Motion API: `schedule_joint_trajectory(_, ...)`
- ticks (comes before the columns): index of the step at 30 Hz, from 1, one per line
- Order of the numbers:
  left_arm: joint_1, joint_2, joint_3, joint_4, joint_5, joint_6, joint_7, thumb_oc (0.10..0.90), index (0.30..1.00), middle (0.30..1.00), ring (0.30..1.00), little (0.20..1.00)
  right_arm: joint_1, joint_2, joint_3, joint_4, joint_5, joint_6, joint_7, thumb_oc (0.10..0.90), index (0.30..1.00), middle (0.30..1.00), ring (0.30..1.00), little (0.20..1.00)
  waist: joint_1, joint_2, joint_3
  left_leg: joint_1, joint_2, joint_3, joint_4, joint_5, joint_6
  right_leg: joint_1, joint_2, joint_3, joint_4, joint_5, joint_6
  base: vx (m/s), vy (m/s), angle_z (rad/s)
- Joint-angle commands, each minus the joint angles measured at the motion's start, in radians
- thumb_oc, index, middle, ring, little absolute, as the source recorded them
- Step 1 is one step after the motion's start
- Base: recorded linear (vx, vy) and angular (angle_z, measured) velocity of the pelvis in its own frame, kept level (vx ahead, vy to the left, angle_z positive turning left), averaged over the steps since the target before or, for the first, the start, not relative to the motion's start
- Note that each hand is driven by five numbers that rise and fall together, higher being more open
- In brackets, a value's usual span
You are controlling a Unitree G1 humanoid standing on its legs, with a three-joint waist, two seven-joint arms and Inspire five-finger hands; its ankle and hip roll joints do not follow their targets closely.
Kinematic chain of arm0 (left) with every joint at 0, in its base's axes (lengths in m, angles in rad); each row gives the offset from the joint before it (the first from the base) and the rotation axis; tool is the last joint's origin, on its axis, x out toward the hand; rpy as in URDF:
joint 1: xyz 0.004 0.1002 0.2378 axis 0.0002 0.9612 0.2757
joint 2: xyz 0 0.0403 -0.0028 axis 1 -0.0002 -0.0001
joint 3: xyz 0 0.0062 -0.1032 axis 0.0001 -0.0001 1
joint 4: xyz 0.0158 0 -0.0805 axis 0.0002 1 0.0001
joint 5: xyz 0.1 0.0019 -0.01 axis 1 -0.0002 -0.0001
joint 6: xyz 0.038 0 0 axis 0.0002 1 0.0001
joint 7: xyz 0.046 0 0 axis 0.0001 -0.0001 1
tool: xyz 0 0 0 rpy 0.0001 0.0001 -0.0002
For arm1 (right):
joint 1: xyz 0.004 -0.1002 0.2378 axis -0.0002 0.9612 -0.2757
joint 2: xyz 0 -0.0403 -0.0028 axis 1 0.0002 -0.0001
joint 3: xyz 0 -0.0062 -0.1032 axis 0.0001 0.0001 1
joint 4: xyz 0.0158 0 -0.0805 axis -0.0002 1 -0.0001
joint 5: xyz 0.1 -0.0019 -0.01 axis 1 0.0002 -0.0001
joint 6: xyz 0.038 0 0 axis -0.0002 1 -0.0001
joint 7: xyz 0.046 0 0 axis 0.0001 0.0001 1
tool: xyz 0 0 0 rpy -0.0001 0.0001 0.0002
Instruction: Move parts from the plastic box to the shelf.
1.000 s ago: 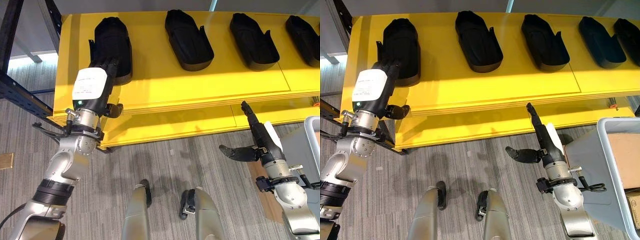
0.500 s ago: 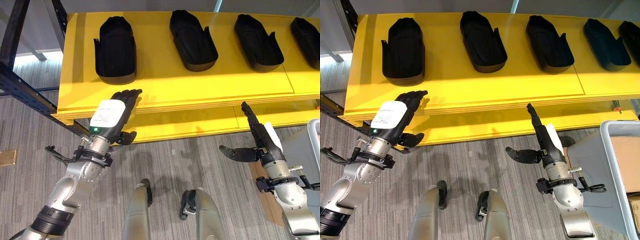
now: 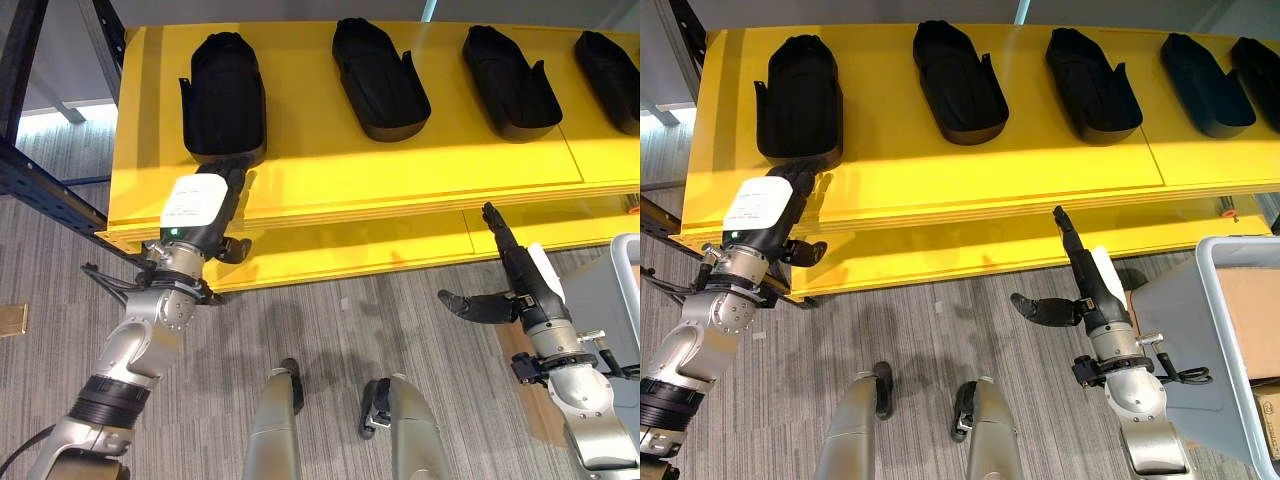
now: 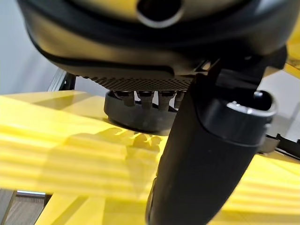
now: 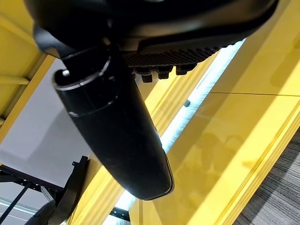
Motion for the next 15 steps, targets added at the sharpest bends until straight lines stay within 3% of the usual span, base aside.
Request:
schedule_joint_trajectory(1,-0.15,0.021,0.037,0.009,0.048,0.005,0.09,0.9,1.0,1.0,1.0,1.0,-0.053,-0.045,-0.046,-0.095,0.043,-0.07,-0.017,0.9,1.0,1.0,1.0,1.0,-0.017,0.019,-0.074,0.035,0.06,-0.055,-0.019,-0.082,-0.029,0.007,0.013,0.053,-0.119,0.058,0.042,0.03,0.015,-0.03)
schedule_joint_trajectory(15,-0.197,0.031,0.014,0.102,0.027,0.027,0.087,0.9,1.0,1.0,1.0,1.0,-0.04,-0.053,-0.045,-0.105,0.057,-0.072,-0.002,0.9,1.0,1.0,1.0,1.0,-0.025,0.014,-0.073,0.024,0.061,-0.052,-0.007,-0.086,-0.03,-0.001,0.01,0.055,-0.11,0.055,0.043,0.0,0.001,0.0)
